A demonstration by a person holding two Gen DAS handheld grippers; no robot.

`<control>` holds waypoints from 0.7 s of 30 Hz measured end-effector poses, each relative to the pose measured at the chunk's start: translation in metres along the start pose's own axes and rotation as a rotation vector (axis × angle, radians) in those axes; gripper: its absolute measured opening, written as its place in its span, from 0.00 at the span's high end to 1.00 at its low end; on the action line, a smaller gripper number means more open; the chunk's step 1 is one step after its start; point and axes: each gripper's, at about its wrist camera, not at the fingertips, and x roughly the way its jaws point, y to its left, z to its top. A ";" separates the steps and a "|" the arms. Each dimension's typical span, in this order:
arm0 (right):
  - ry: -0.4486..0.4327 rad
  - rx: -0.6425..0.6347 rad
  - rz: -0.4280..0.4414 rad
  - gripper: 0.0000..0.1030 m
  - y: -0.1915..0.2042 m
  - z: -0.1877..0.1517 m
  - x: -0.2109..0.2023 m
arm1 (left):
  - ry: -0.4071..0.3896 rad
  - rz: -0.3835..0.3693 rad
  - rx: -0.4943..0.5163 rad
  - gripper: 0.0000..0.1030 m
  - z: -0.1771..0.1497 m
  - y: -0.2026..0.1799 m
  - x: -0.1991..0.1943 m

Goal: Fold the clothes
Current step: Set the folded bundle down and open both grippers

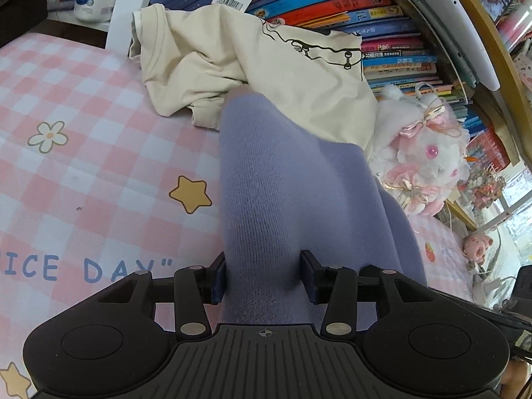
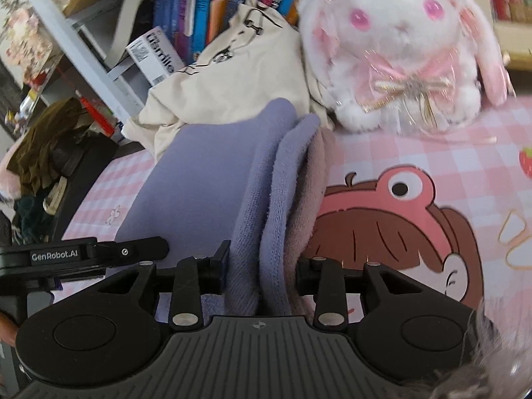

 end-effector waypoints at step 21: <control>-0.030 -0.089 -0.136 0.27 0.023 -0.043 -0.074 | -0.158 0.140 0.197 0.25 -0.048 -0.049 -0.071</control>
